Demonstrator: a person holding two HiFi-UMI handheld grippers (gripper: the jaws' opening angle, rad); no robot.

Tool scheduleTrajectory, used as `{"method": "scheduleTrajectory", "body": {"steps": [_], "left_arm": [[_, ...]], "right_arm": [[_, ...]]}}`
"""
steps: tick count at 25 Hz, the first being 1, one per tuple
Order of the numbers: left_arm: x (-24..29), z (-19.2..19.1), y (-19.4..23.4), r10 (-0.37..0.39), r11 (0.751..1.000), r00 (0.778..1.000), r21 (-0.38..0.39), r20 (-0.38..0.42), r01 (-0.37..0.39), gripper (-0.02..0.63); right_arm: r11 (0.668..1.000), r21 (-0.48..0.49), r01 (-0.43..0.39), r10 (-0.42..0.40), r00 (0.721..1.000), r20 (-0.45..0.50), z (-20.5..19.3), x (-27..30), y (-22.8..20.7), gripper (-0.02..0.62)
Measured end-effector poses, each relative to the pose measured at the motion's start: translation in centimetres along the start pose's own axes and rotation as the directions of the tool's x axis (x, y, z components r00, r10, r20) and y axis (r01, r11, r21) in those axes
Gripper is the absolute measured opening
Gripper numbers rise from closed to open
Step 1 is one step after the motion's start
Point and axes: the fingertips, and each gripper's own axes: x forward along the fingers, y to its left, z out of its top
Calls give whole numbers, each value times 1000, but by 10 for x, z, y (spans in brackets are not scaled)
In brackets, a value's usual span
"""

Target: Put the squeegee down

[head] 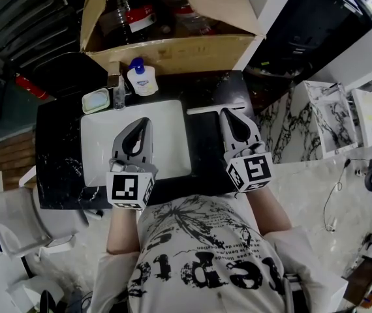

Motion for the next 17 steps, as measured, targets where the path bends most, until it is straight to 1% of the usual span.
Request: {"method": "scheduleTrajectory", "body": {"steps": [7,17], "left_arm": [[-4,-2,-2,-12,1000,1000,-4,16,12,11],[-8,0,-9,-34,999,999,-12,20,34,11]], "right_arm": [[1000,-11,-9,9,1000,22,5,-4,7,-8],[1000,1,-6,6,1000,29,-1,-9,13,-8]]}}
